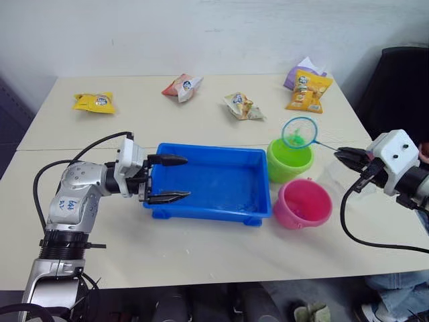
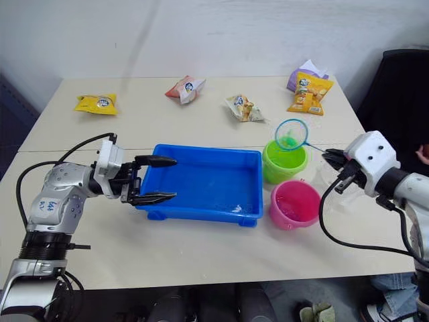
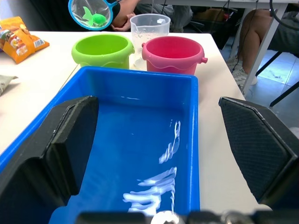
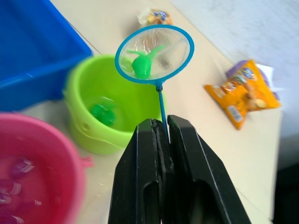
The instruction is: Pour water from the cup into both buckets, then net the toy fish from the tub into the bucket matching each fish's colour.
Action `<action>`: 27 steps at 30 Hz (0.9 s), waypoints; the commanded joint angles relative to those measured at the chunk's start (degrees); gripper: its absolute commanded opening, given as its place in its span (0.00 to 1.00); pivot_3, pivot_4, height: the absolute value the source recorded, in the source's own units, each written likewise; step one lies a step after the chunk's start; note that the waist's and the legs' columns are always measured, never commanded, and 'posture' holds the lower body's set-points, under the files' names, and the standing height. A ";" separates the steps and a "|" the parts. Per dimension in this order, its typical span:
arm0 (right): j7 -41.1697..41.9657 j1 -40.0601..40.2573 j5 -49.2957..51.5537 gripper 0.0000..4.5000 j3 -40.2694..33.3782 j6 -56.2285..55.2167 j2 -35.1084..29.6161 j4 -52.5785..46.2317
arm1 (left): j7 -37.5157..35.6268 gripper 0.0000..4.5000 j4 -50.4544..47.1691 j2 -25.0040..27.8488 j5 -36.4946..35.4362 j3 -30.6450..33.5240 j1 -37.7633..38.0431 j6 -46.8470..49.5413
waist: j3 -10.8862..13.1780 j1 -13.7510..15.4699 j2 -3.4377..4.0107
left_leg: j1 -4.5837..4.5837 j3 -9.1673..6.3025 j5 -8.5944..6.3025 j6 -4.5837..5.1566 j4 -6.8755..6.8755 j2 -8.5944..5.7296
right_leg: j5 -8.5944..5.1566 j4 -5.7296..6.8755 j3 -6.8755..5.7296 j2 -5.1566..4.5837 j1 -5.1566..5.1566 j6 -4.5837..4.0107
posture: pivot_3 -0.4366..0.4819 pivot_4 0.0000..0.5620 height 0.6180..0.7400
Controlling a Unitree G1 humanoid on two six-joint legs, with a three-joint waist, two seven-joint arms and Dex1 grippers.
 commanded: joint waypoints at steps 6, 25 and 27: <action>-19.37 2.20 -25.15 0.00 5.04 -36.56 -4.39 15.47 | 0.61 0.98 -0.20 -1.99 0.66 -0.76 -0.07 -1.68 | 0.01 -0.07 0.01 | 0.03 0.03 0.03 -0.05 0.01 0.00 | 0.00 0.01 0.01 0.00 0.02 0.00 | 0.48 0.27 0.99; -45.74 0.10 -45.10 0.00 9.57 -49.60 -9.88 18.80 | 1.16 0.98 1.25 -3.65 0.94 -1.13 -0.58 -2.90 | 0.01 -1.16 0.04 | 0.11 0.02 0.14 -0.23 0.01 0.04 | -0.01 0.15 0.03 0.03 0.03 -0.02 | 0.48 0.27 0.99; -39.80 0.18 -33.62 0.00 9.59 -48.01 -8.34 17.49 | 0.70 0.98 1.41 -3.30 0.64 -0.57 -0.44 -3.52 | 0.01 -1.27 0.04 | 0.11 0.02 0.14 -0.24 0.01 0.04 | -0.01 0.15 0.03 0.04 0.03 -0.02 | 0.48 0.27 0.99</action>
